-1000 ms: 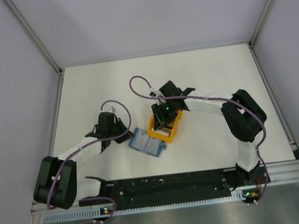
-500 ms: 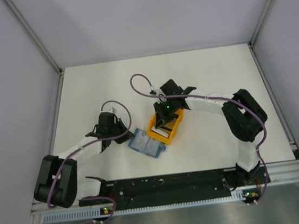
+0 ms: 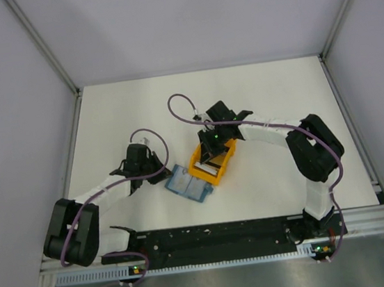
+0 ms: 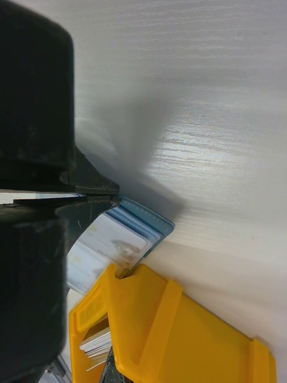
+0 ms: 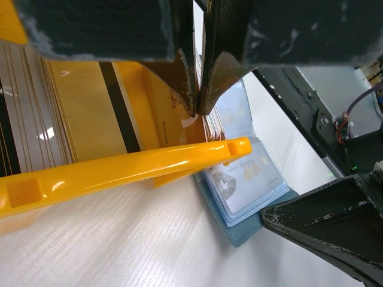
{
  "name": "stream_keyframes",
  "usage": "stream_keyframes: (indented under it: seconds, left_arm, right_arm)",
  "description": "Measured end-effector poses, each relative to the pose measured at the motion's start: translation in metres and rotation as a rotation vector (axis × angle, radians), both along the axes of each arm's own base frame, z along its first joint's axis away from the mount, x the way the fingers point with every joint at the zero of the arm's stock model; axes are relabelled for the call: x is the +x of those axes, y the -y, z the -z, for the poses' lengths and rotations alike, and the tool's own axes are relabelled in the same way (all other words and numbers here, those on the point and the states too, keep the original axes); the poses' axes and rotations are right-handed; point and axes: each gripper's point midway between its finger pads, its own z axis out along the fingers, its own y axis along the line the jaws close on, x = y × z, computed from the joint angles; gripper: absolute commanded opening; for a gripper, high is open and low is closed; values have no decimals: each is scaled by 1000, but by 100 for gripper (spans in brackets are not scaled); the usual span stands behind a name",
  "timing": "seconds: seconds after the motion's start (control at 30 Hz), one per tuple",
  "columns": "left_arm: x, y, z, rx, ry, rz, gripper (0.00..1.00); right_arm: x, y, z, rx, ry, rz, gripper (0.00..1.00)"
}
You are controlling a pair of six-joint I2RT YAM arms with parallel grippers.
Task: Put the credit cards into the card holder
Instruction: Pick up the credit card from the storage box.
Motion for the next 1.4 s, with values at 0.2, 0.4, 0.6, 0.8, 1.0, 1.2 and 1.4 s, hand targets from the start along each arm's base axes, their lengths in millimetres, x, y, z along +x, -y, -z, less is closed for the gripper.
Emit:
stream_keyframes:
  seconds: [0.2, 0.4, 0.6, 0.8, 1.0, 1.2, 1.4]
  left_arm:
    - [0, 0, 0, 0, -1, 1, 0]
    - [0, 0, 0, 0, -2, 0, 0]
    - [0, 0, 0, 0, -2, 0, 0]
    - [0, 0, 0, 0, -2, 0, 0]
    - [0, 0, 0, 0, -2, 0, 0]
    - [0, 0, 0, 0, -1, 0, 0]
    - [0, 1, 0, -2, -2, 3, 0]
  right_arm:
    - [-3, -1, -1, 8, -15, -9, 0]
    - [-11, -2, -4, 26, -49, -28, 0]
    - [-3, 4, 1, -22, -17, 12, 0]
    - [16, 18, -3, -97, 95, 75, 0]
    - [12, 20, 0, -118, 107, 50, 0]
    - [2, 19, 3, -136, 104, 3, 0]
    - [-3, 24, 8, -165, 102, -28, 2]
